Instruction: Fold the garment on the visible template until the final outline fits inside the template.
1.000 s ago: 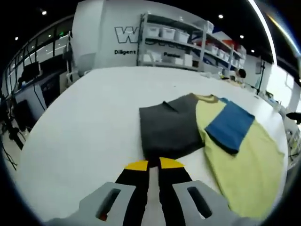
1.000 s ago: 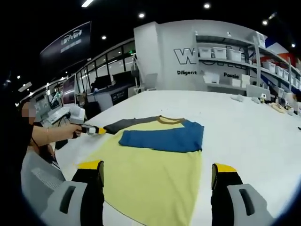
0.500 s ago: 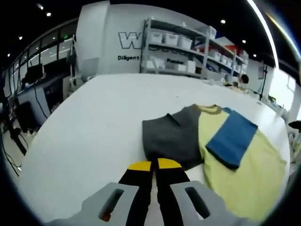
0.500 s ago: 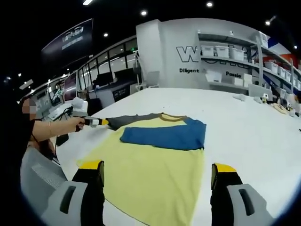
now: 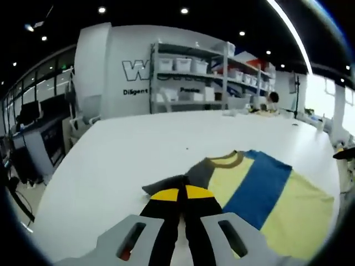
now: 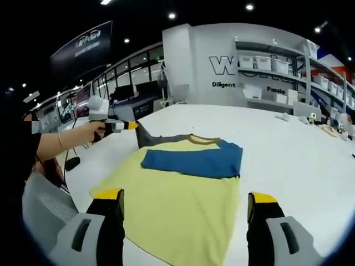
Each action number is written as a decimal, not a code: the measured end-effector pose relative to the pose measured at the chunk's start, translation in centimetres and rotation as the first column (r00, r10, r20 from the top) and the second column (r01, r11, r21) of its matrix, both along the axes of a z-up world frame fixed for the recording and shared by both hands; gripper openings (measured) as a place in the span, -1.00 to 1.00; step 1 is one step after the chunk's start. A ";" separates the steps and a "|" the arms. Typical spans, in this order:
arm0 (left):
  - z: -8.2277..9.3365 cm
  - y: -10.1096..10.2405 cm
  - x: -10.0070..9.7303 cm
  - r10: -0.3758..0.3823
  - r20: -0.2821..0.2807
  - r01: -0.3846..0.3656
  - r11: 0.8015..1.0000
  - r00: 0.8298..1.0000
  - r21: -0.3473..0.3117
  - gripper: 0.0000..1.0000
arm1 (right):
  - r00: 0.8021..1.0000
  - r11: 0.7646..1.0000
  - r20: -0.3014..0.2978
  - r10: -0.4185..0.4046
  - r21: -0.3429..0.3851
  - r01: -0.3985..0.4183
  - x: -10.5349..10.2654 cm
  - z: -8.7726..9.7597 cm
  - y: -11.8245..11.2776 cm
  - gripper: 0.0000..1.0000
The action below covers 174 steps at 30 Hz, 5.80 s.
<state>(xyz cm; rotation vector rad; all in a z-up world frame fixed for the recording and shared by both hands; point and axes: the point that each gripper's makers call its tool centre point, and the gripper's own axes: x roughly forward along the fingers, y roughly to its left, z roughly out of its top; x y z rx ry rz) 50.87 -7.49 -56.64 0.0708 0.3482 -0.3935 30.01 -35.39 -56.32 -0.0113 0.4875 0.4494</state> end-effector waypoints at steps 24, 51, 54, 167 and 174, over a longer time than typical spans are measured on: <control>-8.5 -13.7 -6.4 -0.509 -0.107 0.507 0.770 0.854 0.388 -0.99 | 0.999 1.000 -0.041 -0.029 0.003 0.029 -0.8 -1.4 -0.8 0.79; -4.9 -6.8 -4.2 -0.347 -0.071 0.353 0.903 0.935 0.244 0.00 | 0.998 1.000 -0.063 -0.016 -0.016 0.015 -1.0 -2.0 -0.4 0.77; -5.7 -5.8 -4.1 -0.333 -0.090 0.344 0.899 0.939 0.271 -0.03 | 0.998 1.000 -0.061 -0.016 -0.017 0.015 -0.9 -1.9 -0.3 0.77; -1.4 -13.3 -3.0 -0.442 -0.076 0.443 0.841 0.894 0.310 -0.97 | 0.995 0.997 -0.101 -0.016 -0.073 0.009 -1.3 -2.9 -0.9 0.66; -0.9 -16.0 -4.0 -0.479 -0.064 0.474 0.826 0.876 0.306 -0.97 | 0.994 0.997 -0.107 -0.018 -0.074 0.010 -1.2 -3.3 -1.0 0.66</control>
